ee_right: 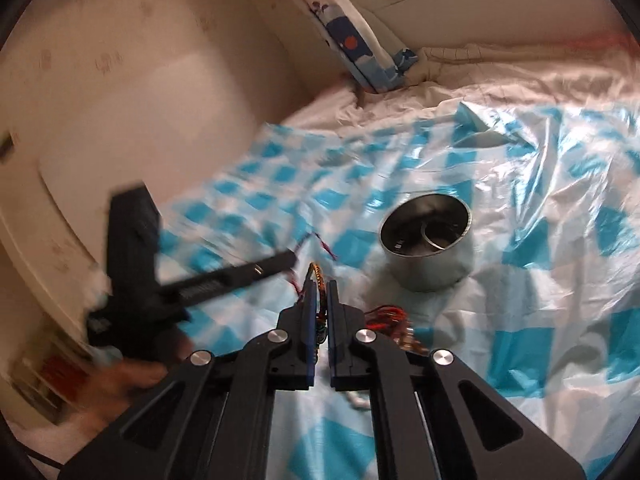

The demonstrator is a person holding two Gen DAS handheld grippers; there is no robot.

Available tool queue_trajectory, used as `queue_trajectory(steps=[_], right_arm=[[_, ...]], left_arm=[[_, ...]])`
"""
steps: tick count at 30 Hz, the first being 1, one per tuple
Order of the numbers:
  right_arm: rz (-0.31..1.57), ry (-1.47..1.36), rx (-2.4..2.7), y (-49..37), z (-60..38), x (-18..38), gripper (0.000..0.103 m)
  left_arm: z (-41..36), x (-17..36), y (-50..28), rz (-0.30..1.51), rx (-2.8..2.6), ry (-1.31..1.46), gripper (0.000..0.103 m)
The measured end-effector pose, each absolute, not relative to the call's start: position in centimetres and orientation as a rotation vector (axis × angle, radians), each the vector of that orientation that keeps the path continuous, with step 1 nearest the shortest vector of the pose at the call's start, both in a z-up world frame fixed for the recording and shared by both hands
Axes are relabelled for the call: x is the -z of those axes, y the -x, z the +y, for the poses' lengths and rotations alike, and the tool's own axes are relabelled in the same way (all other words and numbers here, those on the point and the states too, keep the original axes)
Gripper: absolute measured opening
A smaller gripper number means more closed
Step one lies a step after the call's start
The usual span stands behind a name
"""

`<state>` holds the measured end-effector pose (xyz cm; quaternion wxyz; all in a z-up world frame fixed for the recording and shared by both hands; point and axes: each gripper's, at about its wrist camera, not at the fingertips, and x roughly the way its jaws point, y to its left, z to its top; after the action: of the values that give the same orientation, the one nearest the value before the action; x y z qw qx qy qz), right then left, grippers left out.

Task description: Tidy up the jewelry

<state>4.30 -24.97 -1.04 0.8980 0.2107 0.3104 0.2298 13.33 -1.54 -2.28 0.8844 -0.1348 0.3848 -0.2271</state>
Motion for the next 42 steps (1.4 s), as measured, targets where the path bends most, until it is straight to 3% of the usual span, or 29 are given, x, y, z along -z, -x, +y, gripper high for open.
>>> queue_trajectory(steps=[8, 23, 36, 42], right_arm=[[0.674, -0.463, -0.367, -5.0, -26.4, 1.7, 0.006], [0.568, -0.530, -0.202, -7.6, -29.5, 0.7, 0.006], [0.571, -0.563, -0.189, -11.7, -30.1, 1.6, 0.006], [0.676, -0.562, -0.209, -14.8, -29.2, 4.1, 0.006]], left_arm=[[-2.2, 1.8, -13.0, 0.771, 0.522, 0.299, 0.002], [-5.9, -0.7, -16.0, 0.725, 0.599, 0.319, 0.002], [-8.4, 0.8, -19.5, 0.755, 0.553, 0.263, 0.002], [-10.1, 3.3, -21.1, 0.849, 0.500, 0.143, 0.004]])
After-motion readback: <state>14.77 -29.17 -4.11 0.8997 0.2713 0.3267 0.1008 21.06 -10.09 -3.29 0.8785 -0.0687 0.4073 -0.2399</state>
